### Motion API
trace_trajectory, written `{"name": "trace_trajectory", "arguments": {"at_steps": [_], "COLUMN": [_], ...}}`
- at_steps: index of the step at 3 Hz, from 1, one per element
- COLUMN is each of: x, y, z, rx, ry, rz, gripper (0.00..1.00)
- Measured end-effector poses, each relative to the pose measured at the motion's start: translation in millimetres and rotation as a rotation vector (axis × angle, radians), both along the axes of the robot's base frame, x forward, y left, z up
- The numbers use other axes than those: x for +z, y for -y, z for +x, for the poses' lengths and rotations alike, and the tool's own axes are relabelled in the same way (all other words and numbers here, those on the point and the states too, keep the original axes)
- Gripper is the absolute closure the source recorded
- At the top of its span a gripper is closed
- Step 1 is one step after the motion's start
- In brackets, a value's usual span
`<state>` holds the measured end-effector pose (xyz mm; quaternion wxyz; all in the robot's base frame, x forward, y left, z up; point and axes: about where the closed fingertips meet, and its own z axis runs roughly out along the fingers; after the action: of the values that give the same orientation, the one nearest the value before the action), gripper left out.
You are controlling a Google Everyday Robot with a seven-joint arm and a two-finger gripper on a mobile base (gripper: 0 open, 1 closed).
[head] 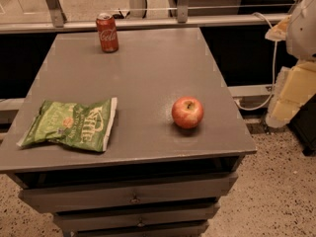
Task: Pick coke can
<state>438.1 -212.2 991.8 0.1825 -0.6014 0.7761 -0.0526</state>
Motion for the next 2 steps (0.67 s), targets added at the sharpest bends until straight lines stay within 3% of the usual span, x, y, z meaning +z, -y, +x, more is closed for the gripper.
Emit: {"name": "trace_trajectory", "arguments": {"at_steps": [1, 2], "x": [0.1, -6.3], "y": [0.0, -10.2], "z": [0.0, 24.8], "rx": [0.0, -0.006], "ry": [0.0, 0.021], "rz": [0.0, 0.056], "gripper": [0.0, 0.0]}}
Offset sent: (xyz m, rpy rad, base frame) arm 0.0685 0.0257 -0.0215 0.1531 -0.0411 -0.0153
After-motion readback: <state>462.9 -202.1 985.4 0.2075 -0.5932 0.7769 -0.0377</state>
